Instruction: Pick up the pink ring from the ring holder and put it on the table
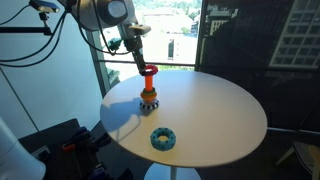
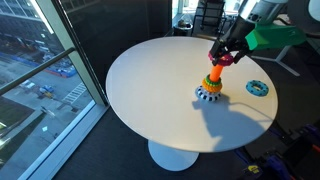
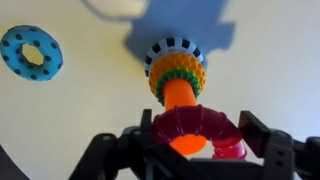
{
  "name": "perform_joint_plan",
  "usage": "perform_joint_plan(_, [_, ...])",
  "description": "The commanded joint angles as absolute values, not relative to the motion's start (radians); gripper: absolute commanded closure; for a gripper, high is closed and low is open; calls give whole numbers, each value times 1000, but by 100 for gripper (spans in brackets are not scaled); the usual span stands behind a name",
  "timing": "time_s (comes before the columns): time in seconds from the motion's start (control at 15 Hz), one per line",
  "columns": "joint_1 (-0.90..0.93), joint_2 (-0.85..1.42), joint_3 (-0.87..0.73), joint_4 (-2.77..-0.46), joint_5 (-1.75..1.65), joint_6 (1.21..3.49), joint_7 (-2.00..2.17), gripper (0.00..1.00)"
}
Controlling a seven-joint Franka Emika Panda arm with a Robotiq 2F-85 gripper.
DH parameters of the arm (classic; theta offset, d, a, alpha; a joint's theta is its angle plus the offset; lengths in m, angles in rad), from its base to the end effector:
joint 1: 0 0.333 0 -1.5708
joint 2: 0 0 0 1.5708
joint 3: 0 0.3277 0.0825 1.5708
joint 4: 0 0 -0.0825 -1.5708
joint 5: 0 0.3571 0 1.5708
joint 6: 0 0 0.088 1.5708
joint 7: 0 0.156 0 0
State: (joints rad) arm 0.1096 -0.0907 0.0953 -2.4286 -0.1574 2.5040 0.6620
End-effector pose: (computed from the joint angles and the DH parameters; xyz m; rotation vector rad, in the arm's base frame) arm 0.4703 0.0941 0.3391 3.0496 -0.5203 0.3054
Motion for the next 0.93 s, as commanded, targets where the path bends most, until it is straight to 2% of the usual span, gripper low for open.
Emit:
perform_joint_plan(0.0, [107, -163, 118, -2442, -97, 2488, 630, 38])
perform_joint_plan(0.87, [152, -153, 162, -2416, 114, 2423, 381, 38])
